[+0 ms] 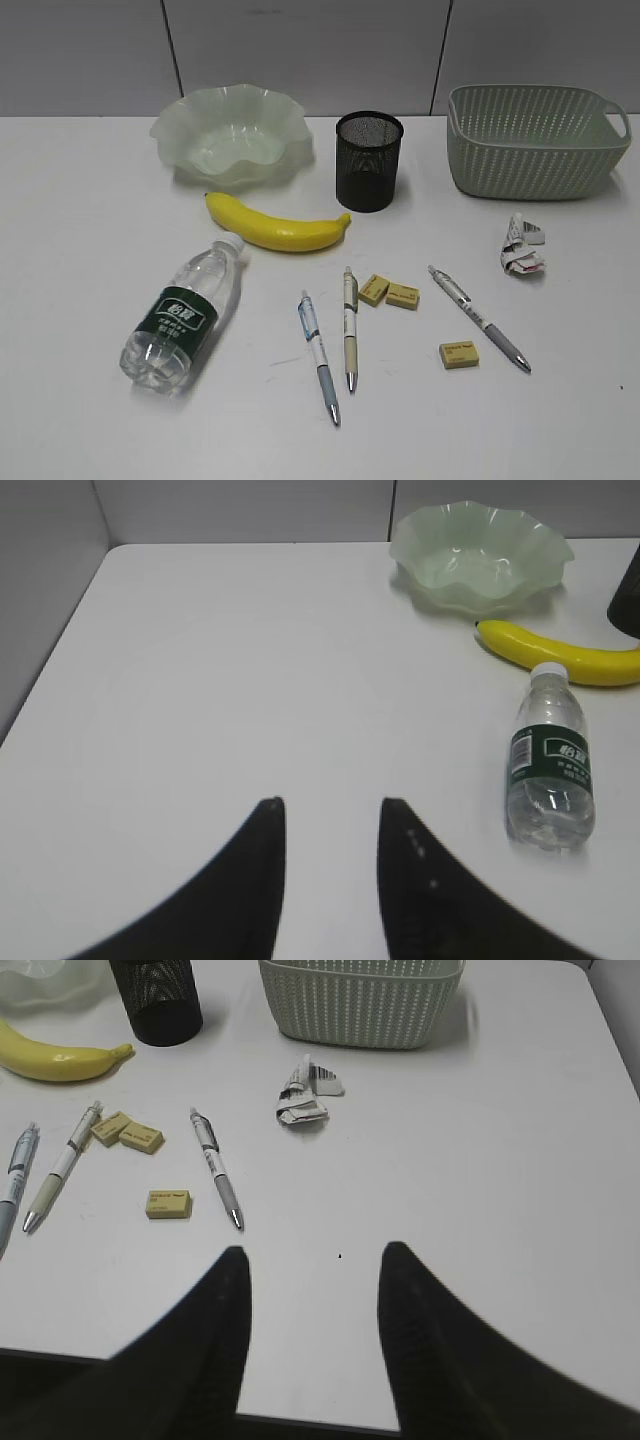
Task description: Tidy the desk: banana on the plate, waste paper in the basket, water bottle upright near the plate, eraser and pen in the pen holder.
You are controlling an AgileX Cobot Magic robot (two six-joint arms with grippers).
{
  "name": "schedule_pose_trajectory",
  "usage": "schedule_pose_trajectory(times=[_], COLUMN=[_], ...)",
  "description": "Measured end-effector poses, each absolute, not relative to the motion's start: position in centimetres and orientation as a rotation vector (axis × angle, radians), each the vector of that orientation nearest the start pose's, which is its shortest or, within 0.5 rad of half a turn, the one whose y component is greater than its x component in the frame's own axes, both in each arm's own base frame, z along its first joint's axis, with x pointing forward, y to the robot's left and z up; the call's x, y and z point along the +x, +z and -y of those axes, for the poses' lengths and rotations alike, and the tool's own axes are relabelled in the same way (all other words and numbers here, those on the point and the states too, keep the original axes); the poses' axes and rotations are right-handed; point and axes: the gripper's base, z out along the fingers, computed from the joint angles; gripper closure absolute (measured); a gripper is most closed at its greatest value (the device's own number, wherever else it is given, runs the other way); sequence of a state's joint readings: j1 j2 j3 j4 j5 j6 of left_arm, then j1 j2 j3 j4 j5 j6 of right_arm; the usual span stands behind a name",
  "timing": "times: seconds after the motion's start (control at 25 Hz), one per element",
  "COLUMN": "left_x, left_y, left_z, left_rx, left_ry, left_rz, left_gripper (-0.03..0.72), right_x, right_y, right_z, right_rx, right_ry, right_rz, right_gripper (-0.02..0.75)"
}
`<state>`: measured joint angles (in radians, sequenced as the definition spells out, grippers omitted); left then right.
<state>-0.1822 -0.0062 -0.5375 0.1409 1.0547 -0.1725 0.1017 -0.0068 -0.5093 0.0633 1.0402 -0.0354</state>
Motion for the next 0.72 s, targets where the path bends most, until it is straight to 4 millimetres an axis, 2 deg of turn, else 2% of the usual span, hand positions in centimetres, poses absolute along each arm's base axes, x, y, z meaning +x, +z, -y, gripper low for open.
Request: schedule_pose_trajectory(times=[0.72], left_x=[-0.85], left_y=[28.87], left_z=[-1.29], left_rx=[0.0], left_ry=[-0.062], left_rz=[-1.987], left_gripper=[0.451], right_x=[-0.68], right_y=[28.16], right_z=[-0.43], right_rx=[-0.14], right_ry=[0.118], right_rz=[-2.003], right_gripper=[0.391])
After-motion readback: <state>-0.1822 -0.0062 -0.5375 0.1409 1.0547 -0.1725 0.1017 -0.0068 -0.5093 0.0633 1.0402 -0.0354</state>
